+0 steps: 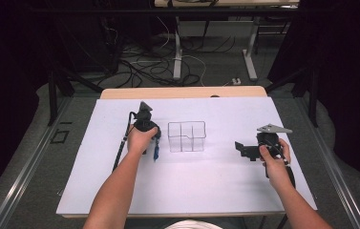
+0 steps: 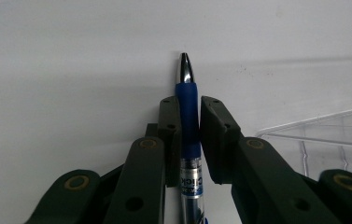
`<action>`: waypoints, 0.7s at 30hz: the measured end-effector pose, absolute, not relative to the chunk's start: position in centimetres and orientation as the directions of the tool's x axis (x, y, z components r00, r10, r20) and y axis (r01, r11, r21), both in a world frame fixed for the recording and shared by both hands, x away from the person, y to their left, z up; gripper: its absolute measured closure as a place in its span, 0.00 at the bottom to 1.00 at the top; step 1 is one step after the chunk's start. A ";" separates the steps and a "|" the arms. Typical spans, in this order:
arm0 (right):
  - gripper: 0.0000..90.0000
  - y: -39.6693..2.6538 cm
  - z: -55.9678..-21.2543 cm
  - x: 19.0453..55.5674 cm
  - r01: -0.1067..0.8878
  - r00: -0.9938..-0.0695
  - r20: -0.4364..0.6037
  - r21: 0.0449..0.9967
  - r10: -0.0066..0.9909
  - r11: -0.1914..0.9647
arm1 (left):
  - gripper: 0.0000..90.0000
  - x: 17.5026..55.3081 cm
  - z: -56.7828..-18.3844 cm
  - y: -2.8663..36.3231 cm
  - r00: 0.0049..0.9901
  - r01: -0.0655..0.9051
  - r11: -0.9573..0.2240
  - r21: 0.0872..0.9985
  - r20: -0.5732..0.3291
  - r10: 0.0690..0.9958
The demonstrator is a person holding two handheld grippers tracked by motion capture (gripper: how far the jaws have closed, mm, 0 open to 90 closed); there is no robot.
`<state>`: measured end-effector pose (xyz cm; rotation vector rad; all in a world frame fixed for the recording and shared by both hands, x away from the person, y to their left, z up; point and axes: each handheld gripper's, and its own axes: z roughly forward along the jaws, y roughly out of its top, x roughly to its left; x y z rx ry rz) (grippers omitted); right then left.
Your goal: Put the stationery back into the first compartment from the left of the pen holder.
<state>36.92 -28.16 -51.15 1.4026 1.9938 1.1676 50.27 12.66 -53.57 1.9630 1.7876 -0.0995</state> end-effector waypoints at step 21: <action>0.00 -28.2 -51.2 36.9 0.552 -0.386 0.119 0.824 0.915 0.126 | 0.89 50.1 -53.5 12.6 0.157 0.955 -0.039 0.295 -0.388 0.908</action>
